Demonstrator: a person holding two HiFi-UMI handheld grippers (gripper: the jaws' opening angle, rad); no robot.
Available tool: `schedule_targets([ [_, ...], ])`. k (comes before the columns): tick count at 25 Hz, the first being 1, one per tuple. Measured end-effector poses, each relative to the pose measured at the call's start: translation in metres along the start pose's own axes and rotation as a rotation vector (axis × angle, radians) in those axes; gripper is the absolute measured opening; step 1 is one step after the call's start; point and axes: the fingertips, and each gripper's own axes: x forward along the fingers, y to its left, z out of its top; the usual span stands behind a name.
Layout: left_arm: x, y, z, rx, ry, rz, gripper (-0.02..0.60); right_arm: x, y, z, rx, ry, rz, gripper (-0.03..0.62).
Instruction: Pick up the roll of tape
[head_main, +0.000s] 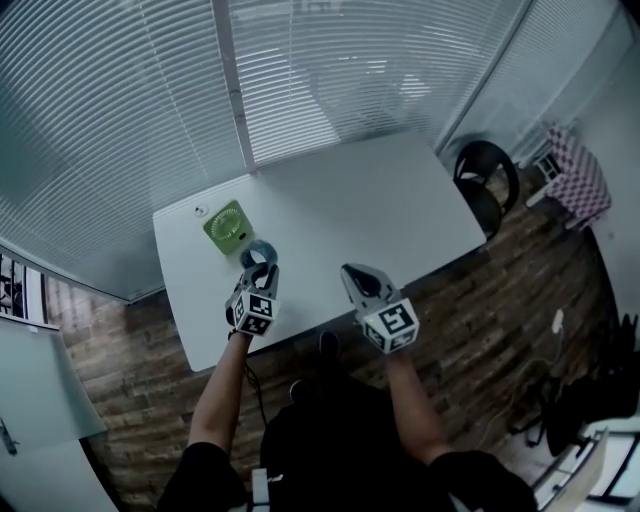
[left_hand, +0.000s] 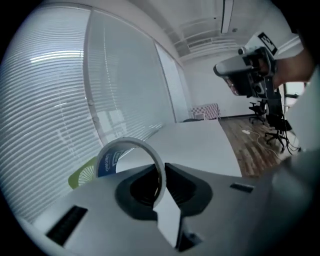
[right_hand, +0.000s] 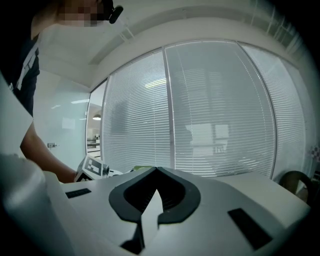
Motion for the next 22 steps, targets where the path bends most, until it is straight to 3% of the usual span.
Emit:
schedule_targets([
  [5, -0.037, 0.009, 0.027, -0.104, -0.074, 0.058, 0.04, 0.0, 0.012, 0.006, -0.002, 0.013, 0.023, 0.006],
  [10, -0.058, 0.012, 0.048, -0.135, -0.206, 0.096, 0.04, 0.0, 0.013, 0.008, -0.009, 0.001, 0.022, 0.006],
  [16, -0.09, 0.015, 0.062, -0.214, -0.29, 0.12, 0.04, 0.001, 0.011, 0.006, -0.035, -0.048, 0.017, 0.006],
  [22, -0.123, 0.021, 0.076, -0.233, -0.369, 0.143, 0.04, -0.001, 0.02, 0.007, -0.003, 0.007, 0.018, 0.006],
])
